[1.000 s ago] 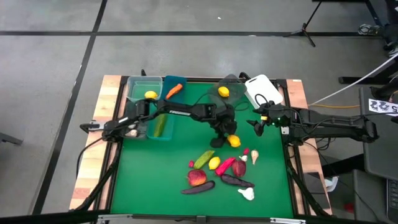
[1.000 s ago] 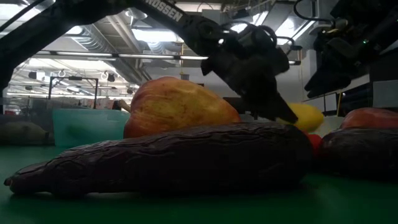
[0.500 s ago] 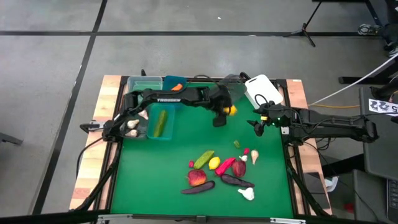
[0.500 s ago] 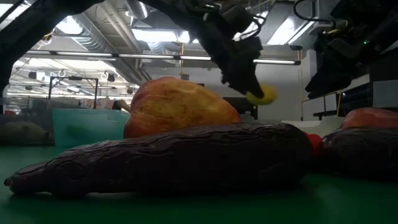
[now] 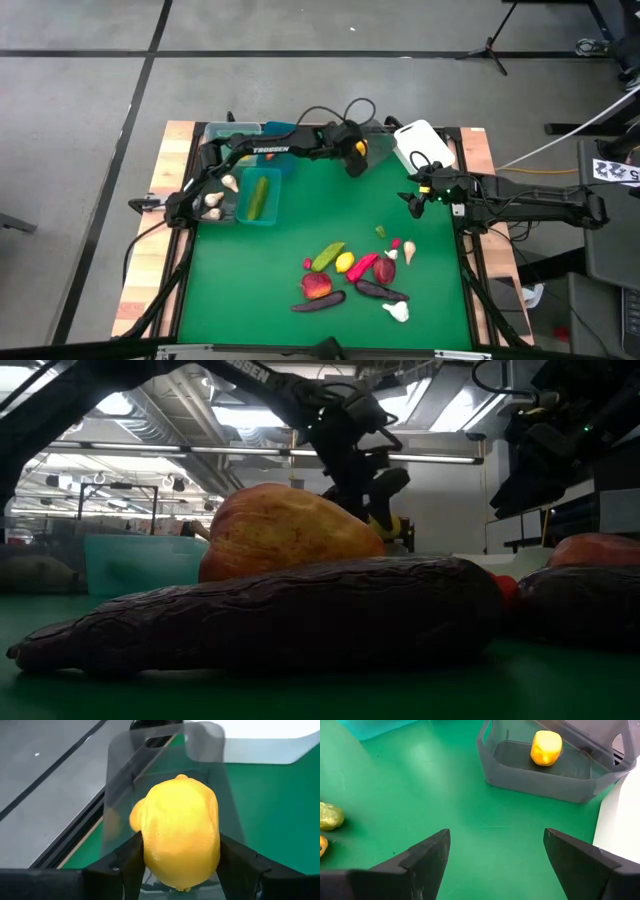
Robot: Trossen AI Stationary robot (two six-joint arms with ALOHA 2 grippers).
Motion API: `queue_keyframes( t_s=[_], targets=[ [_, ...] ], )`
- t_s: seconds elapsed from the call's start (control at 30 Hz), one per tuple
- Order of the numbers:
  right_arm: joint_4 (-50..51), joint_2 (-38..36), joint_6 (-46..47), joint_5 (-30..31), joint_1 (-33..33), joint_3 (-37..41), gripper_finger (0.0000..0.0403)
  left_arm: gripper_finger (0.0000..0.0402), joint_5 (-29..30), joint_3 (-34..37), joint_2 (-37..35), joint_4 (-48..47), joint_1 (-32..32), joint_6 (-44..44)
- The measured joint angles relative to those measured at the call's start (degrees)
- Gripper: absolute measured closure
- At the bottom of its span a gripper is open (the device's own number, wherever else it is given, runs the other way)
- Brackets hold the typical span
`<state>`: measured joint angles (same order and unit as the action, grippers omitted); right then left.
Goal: Sort produce into baskets
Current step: Put the yellow lemon into the right black bin
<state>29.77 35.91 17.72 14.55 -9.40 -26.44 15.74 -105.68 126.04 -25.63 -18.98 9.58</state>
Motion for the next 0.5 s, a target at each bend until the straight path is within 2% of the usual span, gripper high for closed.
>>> queue_keyframes(
  t_s=[0.5],
  targets=[
    [-0.05,0.01,-0.02,0.02,-0.01,0.0,0.0084,0.0201,-0.01,0.08,2.41,1.68,-0.9,3.55]
  ],
)
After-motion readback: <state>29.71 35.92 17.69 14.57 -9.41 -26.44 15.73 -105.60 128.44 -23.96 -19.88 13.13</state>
